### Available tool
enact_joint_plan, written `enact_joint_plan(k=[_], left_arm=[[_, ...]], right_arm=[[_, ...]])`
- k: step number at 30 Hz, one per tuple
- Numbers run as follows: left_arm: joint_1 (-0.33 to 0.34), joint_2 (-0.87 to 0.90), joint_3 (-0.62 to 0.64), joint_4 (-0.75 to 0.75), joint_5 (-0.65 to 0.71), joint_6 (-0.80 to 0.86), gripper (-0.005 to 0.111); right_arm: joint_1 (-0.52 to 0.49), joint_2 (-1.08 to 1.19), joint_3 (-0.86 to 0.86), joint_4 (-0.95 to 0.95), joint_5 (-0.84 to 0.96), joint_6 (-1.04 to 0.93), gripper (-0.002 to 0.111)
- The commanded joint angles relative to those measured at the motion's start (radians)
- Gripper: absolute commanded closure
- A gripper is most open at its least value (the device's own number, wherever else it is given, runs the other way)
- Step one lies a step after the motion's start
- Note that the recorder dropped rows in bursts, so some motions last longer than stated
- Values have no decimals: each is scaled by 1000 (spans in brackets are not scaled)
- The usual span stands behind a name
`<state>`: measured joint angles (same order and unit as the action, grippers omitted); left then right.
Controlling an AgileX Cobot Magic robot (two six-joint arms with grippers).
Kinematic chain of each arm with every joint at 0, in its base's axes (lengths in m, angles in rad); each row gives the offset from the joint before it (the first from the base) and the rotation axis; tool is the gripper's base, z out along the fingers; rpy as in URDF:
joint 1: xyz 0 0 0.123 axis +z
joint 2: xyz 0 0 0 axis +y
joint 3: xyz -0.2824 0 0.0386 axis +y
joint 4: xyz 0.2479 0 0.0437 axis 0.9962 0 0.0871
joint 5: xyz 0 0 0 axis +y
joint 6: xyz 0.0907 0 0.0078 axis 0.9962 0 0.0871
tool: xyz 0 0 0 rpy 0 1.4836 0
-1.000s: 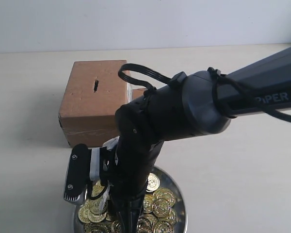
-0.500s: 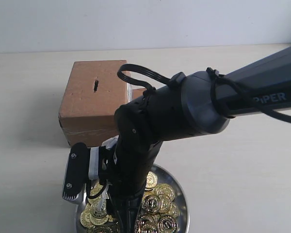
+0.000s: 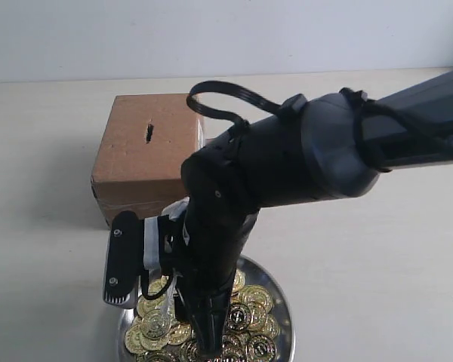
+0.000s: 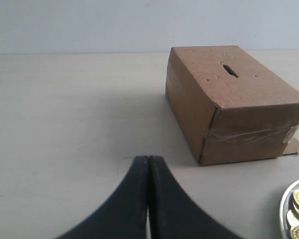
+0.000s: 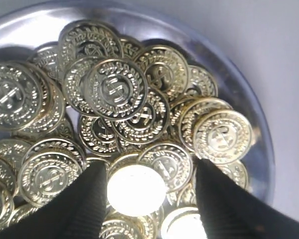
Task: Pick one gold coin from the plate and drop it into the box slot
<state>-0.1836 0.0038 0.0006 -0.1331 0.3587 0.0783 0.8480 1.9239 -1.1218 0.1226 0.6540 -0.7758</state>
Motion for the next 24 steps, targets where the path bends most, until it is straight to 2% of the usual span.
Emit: enact_joint_plan(k=[1,4,24], left_arm=[[-6,-4,-1,-2,-6,-4,107],[-6,-4,-1,-2,-6,-4,107],[-6,-4,-1,-2,-6,-4,107]], right_arm=[[1,-57,-3,-22,88,24,57],[1,-59,-3,-30,126,24,57],[1,11,-3,-25,8,23,57]])
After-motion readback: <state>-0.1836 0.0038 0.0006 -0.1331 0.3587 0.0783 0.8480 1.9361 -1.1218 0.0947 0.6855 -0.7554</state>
